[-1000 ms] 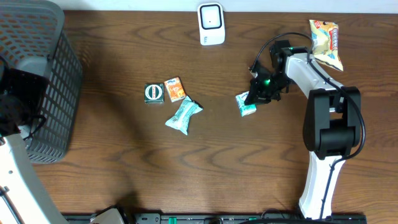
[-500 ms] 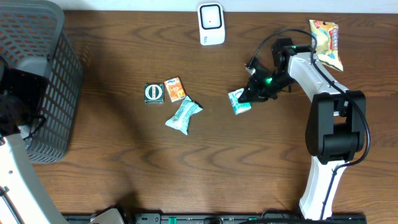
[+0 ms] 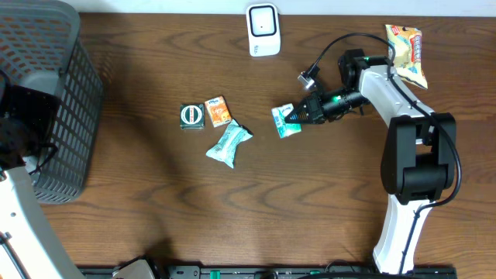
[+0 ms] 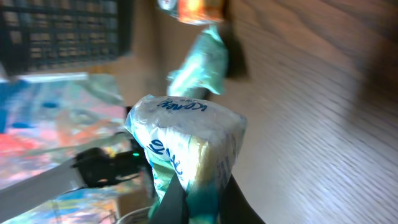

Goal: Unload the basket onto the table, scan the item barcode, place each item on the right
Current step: 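Lift the tissue pack and rotate it toward the scanner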

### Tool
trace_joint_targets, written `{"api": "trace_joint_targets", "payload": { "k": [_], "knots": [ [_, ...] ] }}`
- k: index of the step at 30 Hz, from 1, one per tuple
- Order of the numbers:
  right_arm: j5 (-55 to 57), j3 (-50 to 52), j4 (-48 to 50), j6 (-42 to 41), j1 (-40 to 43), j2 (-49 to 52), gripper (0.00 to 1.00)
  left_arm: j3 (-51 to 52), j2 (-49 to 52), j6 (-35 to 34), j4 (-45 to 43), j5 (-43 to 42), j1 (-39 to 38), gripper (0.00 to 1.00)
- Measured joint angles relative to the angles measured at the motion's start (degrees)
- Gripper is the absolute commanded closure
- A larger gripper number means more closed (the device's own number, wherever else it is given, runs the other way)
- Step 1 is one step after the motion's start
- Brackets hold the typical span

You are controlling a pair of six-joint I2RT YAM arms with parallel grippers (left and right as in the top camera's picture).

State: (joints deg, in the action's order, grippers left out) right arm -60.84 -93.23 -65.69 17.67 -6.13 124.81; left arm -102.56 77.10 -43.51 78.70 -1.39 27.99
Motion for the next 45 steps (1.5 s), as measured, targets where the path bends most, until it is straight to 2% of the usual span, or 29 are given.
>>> {"api": "trace_joint_targets", "payload": {
  "k": [6, 19, 45],
  "knots": [
    [-10.08, 0.00, -2.36, 4.04, 2.10, 0.00, 0.99, 0.00, 0.00, 0.00, 0.00, 0.00, 0.00, 0.02],
    [-20.22, 0.00, -2.45, 6.01, 3.43, 0.00, 0.99, 0.00, 0.00, 0.00, 0.00, 0.00, 0.00, 0.03],
    [-23.17, 0.00, -2.73, 6.01, 3.26, 0.00, 0.99, 0.00, 0.00, 0.00, 0.00, 0.00, 0.00, 0.02]
  ]
}}
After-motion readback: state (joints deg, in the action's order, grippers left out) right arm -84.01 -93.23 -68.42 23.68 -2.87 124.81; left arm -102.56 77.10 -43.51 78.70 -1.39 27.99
